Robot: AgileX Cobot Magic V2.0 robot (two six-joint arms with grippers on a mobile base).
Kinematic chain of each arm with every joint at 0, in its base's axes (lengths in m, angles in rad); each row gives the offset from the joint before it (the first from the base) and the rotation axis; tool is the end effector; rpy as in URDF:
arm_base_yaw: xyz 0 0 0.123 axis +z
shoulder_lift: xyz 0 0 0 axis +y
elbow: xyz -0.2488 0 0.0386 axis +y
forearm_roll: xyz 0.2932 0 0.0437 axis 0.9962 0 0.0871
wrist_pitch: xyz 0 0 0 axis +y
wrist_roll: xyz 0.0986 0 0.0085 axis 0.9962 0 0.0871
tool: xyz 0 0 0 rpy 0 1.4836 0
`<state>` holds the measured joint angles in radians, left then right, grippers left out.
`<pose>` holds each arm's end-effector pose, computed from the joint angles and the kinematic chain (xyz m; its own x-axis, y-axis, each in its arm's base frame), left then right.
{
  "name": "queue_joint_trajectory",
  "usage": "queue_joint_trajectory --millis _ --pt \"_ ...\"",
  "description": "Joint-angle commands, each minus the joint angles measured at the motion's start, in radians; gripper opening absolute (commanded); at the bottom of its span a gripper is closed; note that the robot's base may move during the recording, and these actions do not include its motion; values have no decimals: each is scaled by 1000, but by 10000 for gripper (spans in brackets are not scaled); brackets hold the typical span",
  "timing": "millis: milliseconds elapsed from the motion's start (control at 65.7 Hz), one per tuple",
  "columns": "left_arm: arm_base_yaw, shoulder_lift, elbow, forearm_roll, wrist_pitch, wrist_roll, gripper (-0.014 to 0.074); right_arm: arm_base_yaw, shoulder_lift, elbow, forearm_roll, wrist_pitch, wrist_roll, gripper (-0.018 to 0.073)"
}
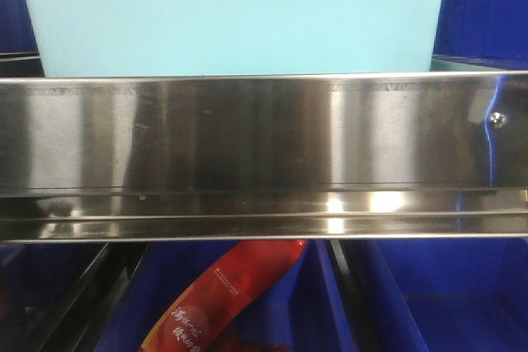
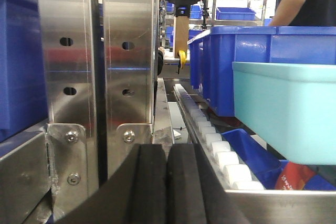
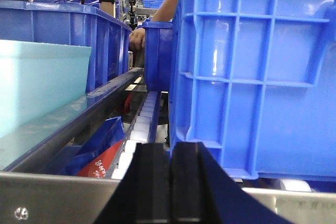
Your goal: Fetch blue bin and place on conveyor start
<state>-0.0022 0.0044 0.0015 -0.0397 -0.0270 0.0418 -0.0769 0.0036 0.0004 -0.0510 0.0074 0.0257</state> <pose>0.1432 -0.0002 0.2152 0.1081 0.0019 -0.9941 0.0009 1.0000 0.0020 0.1430 -0.0111 0.2124 0.0735 -0.0310 -0.9968 0.0791 0.9965 -0.0252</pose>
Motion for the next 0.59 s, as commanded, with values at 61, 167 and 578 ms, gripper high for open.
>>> queue_joint_trajectory --millis 61,167,578 --pt "0 -4 -1 2 -8 2 -100 -1 -4 0 -5 -15 2 -161" --pt "0 -4 -1 2 -8 2 -100 -1 -4 0 -5 -15 2 -161" --pt "0 -4 -1 2 -8 2 -100 -1 -4 0 -5 -15 2 -161"
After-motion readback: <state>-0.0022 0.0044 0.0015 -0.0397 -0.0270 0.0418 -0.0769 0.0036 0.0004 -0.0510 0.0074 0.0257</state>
